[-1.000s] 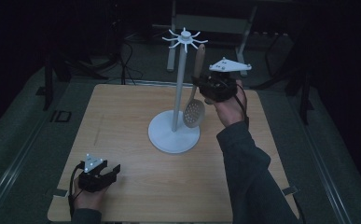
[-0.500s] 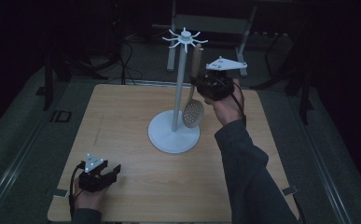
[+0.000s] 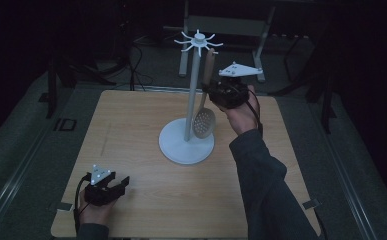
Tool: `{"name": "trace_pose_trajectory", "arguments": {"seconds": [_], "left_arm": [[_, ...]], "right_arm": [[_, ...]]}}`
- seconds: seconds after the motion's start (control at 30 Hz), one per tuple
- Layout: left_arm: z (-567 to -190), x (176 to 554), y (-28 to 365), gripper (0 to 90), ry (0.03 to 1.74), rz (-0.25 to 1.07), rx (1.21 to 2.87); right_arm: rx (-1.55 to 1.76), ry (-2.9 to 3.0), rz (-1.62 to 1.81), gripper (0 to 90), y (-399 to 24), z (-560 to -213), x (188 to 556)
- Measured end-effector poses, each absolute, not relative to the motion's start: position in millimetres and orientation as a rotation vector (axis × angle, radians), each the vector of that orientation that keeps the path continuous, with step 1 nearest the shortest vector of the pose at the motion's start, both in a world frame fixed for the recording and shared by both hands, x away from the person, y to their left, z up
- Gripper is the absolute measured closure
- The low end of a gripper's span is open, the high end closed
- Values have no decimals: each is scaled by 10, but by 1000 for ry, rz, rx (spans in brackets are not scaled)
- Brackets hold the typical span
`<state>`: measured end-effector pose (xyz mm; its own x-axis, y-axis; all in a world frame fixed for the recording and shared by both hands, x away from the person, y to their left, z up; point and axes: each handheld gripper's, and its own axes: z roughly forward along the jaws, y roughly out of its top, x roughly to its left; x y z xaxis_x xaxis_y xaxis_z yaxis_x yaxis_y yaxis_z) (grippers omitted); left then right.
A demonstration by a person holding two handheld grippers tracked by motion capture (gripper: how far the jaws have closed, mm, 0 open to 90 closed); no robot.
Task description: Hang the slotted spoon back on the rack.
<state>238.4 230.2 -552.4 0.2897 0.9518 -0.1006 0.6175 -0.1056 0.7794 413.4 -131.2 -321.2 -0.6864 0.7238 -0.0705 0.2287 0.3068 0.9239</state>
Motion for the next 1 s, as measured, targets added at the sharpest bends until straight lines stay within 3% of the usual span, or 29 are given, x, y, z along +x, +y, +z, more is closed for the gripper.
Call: {"name": "trace_pose_trajectory", "arguments": {"seconds": [0.7, 1.0], "left_arm": [[-5524, 2385, 2299, 425, 1415, 569, 1815], [-5524, 2387, 2299, 424, 1415, 569, 1816]], "right_arm": [[806, 2114, 1377, 699, -1440, -3310, 3976], [833, 2120, 1379, 701, -1627, -3501, 3872]]}}
